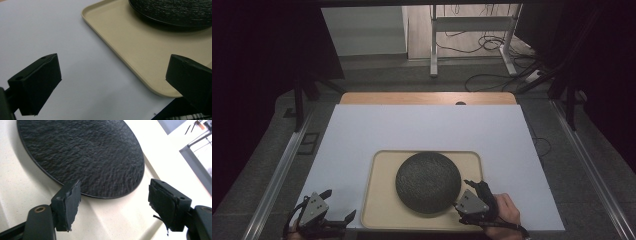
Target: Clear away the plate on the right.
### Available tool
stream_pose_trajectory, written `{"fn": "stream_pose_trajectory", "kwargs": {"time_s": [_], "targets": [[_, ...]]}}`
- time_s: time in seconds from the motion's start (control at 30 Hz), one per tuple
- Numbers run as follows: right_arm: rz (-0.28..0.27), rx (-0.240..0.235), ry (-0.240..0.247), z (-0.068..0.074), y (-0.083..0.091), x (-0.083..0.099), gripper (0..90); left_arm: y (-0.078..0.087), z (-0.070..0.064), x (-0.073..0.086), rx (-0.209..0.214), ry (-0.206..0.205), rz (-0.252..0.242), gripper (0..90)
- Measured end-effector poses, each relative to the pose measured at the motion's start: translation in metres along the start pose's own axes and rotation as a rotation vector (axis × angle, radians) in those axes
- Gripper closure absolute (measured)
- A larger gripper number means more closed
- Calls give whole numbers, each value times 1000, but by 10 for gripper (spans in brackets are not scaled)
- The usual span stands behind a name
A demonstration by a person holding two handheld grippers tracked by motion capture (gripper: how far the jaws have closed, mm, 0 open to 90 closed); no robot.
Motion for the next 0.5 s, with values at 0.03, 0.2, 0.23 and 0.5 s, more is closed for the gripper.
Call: {"fn": "stream_pose_trajectory", "kwargs": {"time_s": [0.03, 0.2, 0.23, 0.5], "targets": [[-4, -2, -10, -2, 1, 1, 239, 0, 0, 0, 1, -4, 3, 0], [-13, -14, -59, -7, 4, 4, 216, -1, -1, 0, 1, -8, 4, 0], [-13, -17, -70, -8, 5, 4, 208, -1, -1, 0, 1, -8, 4, 0], [-5, -22, -120, -14, 6, 14, 145, -1, -1, 0, 0, -7, 3, 0]]}}
Point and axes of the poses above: each handheld gripper's, and its own axes: y roughly backward along the jaws, x roughly out of its underside, z roughly to its left, the point moved 8 cm from there along -y, roughly forward along the jaws
